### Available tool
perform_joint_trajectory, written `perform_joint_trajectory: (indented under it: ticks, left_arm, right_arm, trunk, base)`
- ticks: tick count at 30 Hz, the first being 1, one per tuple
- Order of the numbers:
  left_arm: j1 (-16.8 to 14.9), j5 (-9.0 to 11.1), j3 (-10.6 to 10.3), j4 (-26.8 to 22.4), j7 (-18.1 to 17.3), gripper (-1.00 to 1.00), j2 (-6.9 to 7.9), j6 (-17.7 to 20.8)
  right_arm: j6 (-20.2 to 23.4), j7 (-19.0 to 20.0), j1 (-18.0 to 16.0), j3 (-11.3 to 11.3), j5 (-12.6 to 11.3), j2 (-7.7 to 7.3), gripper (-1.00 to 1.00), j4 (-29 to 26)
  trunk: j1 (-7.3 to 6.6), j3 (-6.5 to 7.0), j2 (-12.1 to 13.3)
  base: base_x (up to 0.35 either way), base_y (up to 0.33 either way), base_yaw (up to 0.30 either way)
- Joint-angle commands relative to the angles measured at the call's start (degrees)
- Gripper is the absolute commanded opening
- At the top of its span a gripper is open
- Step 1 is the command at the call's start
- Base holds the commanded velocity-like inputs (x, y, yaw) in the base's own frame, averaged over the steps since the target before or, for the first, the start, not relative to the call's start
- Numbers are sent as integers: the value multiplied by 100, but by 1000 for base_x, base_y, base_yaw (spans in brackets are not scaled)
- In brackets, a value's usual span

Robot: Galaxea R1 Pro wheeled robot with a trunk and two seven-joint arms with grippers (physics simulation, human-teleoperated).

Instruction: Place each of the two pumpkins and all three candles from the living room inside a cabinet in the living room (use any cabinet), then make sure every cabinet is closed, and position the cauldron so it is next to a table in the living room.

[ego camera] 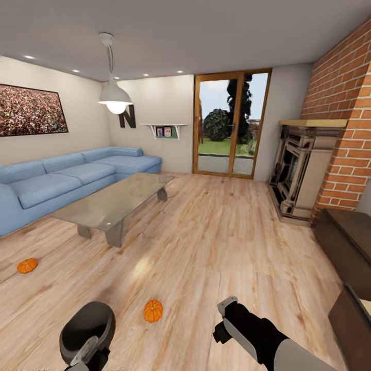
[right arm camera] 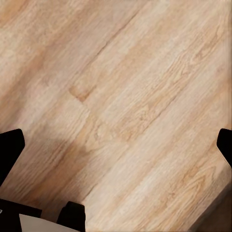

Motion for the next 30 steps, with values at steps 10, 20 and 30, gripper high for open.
perform_joint_trajectory:
  ticks: [10,20,30]
  left_arm:
    - [-9,46,-45,13,4,100,-3,-1]
    - [-9,46,-41,13,4,100,-3,-1]
    - [-9,43,-40,20,4,100,-3,-1]
  right_arm:
    - [10,-50,-6,36,-60,-8,100,-13]
    - [10,-50,-6,36,-58,-1,100,-13]
    - [10,-43,-6,41,-60,0,100,-13]
  trunk:
    - [0,1,-3]
    - [0,60,-3]
    - [0,126,-3]
  base:
    - [5,-132,274]
    - [0,-2,226]
    - [0,-19,213]
